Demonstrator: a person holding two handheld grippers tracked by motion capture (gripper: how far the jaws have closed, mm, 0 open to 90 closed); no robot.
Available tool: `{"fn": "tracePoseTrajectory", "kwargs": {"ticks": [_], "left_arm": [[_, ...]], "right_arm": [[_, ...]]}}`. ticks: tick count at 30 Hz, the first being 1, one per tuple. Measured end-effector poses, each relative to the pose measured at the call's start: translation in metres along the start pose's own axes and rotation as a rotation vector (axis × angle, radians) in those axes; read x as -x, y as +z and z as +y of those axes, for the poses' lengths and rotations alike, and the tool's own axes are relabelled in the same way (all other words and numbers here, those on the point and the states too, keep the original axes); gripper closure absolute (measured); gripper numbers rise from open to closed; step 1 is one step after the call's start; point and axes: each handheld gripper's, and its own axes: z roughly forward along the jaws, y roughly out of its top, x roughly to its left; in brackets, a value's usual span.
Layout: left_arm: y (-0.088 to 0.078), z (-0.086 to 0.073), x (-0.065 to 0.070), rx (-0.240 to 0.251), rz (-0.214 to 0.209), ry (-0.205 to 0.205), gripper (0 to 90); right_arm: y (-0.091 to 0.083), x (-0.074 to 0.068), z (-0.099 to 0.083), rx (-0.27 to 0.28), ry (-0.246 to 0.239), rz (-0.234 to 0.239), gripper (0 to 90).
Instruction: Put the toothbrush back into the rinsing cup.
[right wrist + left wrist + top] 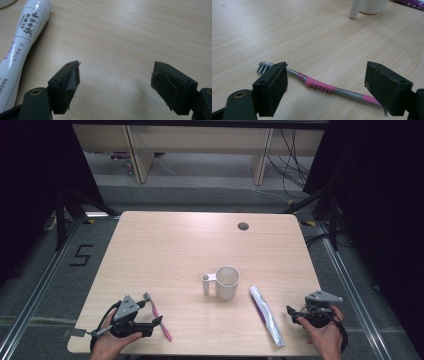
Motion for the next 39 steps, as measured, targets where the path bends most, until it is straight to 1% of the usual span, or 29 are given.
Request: {"fn": "tracePoseTrajectory", "kwargs": {"ticks": [1,3,5,6,7,8,10,12,16,17,18,19,20,21,22,23,24,26,27,29,30,31,33,34,35,36,37,38,39], "left_arm": [[0.000,0.000,0.000,-0.001,-0.001,-0.005,18.4],[0.001,0.000,0.000,0.002,-0.008,-0.023,18.4],[-0.001,0.000,0.001,0.011,-0.016,-0.067,17.0],[-0.001,0.001,0.001,0.016,-0.009,-0.089,15.6],[-0.002,0.001,0.001,0.008,-0.011,-0.086,15.7],[-0.002,0.001,0.001,0.006,-0.012,-0.096,15.7],[-0.001,0.001,0.002,-0.015,-0.018,-0.108,16.0],[-0.001,0.000,0.001,-0.044,-0.018,-0.097,16.3],[-0.001,0.000,0.002,-0.053,-0.011,-0.098,16.6],[-0.001,0.000,0.002,-0.053,-0.006,-0.099,16.7],[0.000,0.000,0.004,-0.035,0.001,-0.125,16.7],[0.000,0.000,0.003,-0.040,0.002,-0.126,17.0],[0.000,0.000,0.002,-0.052,0.006,-0.123,17.6],[-0.001,0.000,0.001,-0.066,-0.001,-0.114,18.0],[0.001,-0.001,0.002,-0.051,0.003,-0.139,18.6],[0.000,0.000,0.001,-0.075,0.006,-0.120,19.6],[0.000,0.000,0.000,-0.084,0.008,-0.125,20.7],[0.000,0.002,-0.001,-0.092,0.011,-0.126,22.2],[0.001,0.002,-0.001,-0.095,0.007,-0.128,23.8],[0.003,0.002,-0.001,-0.108,0.006,-0.131,26.3],[0.004,0.002,0.000,-0.105,0.008,-0.132,27.4],[0.005,0.003,-0.001,-0.128,-0.005,-0.121,29.2],[0.007,0.004,0.000,-0.150,-0.015,-0.128,32.5],[0.007,0.004,-0.001,-0.163,-0.022,-0.119,33.2],[0.009,0.005,0.000,-0.155,-0.019,-0.129,34.8],[0.008,0.006,-0.001,-0.179,-0.024,-0.114,36.9],[0.009,0.006,0.000,-0.187,-0.023,-0.117,37.4],[0.011,0.006,0.000,-0.194,-0.019,-0.112,37.8],[0.012,0.006,0.001,-0.192,-0.016,-0.110,38.3]], "right_arm": [[-0.001,-0.004,0.000,-0.018,0.049,0.008,23.8],[0.000,-0.002,0.000,-0.011,0.010,0.004,23.9],[0.001,-0.003,0.001,-0.018,0.024,0.035,23.9],[0.001,-0.004,0.001,-0.023,0.041,0.025,24.0],[0.001,-0.004,0.001,-0.023,0.040,0.023,24.0],[0.003,-0.003,0.000,-0.013,0.017,0.023,24.1],[0.004,-0.003,0.000,-0.006,0.000,0.023,24.2],[0.003,-0.003,0.000,-0.010,0.011,0.011,24.2],[0.004,-0.003,0.000,-0.013,0.002,0.021,24.2],[0.002,-0.004,0.000,-0.027,0.015,0.011,24.2],[0.003,-0.003,0.001,-0.018,0.001,0.016,24.3],[0.003,-0.004,0.001,-0.016,0.009,0.013,24.3],[0.002,-0.007,0.001,-0.023,0.043,0.007,24.3],[0.001,-0.007,0.001,-0.029,0.053,0.011,24.3],[0.002,-0.007,0.001,-0.026,0.048,0.013,24.4],[0.002,-0.006,0.001,-0.023,0.039,0.016,24.4],[0.002,-0.003,0.001,-0.017,-0.019,0.007,24.4],[0.001,-0.009,0.001,-0.047,0.051,0.019,24.4],[0.002,-0.006,0.001,-0.033,0.017,0.023,24.5],[0.001,-0.004,0.001,-0.013,-0.021,0.010,24.5],[0.001,-0.006,0.000,-0.018,0.006,0.020,24.5],[-0.001,-0.007,0.001,-0.030,0.035,0.020,24.5],[0.001,-0.004,0.001,-0.015,-0.015,0.009,24.5],[0.001,-0.004,0.001,-0.013,-0.018,0.012,24.5],[0.001,-0.004,0.001,-0.014,-0.017,0.012,24.4],[0.001,-0.004,0.001,-0.015,-0.022,0.012,24.5],[0.001,-0.004,0.001,-0.014,-0.020,0.013,24.5],[0.000,-0.005,0.001,-0.020,0.004,0.016,24.5],[0.000,-0.005,0.001,-0.021,0.008,0.013,24.5]]}}
